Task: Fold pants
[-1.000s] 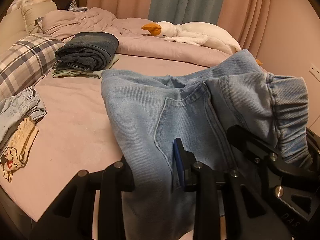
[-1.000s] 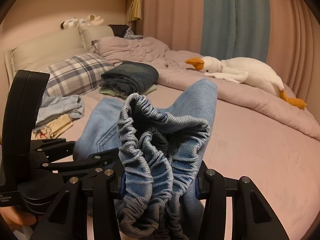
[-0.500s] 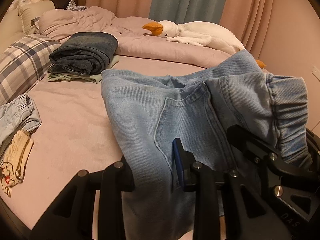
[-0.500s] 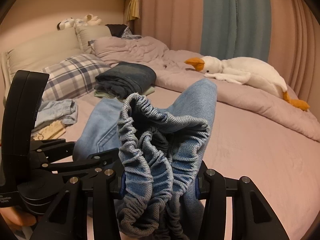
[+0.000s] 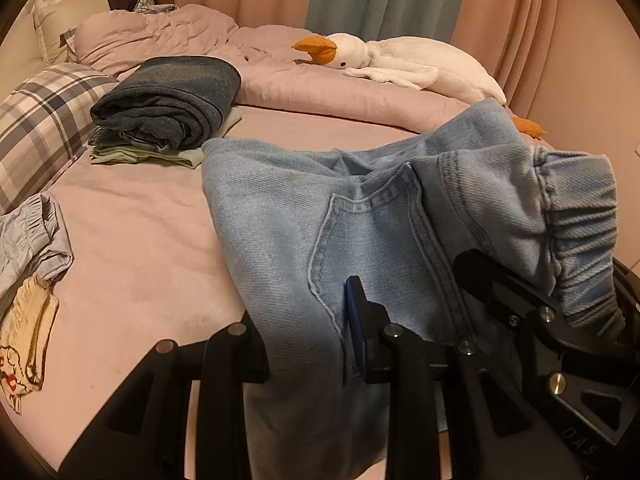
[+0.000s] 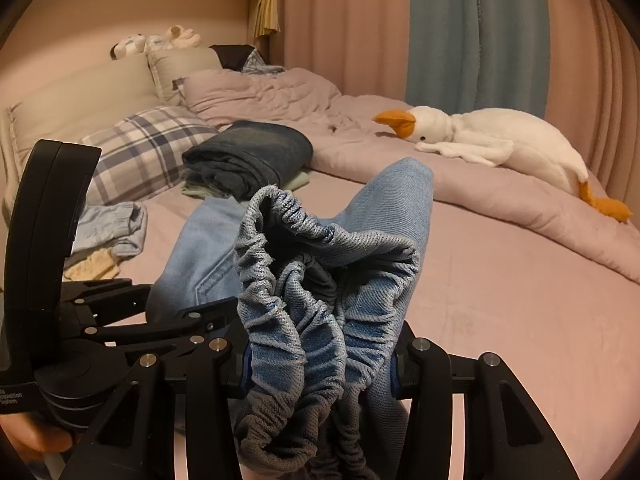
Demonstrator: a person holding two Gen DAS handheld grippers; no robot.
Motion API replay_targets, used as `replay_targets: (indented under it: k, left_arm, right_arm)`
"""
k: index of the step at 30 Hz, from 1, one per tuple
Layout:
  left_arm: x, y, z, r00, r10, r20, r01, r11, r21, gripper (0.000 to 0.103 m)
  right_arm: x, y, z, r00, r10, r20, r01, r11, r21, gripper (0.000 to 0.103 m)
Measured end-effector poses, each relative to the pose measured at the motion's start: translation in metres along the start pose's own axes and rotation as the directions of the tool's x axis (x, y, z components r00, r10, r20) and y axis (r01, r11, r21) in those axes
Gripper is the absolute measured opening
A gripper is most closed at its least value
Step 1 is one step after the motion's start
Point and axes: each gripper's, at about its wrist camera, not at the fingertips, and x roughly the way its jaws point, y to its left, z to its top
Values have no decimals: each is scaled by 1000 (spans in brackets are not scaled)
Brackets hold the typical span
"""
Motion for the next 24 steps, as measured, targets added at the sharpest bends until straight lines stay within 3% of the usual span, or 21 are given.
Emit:
replay_targets:
  k: [24]
  left_arm:
    - [64,4,26,996,-13,-92,13,1000,-2,28]
  right_arm:
    - [54,-24,6,998,-1,-69,5,998,62,49]
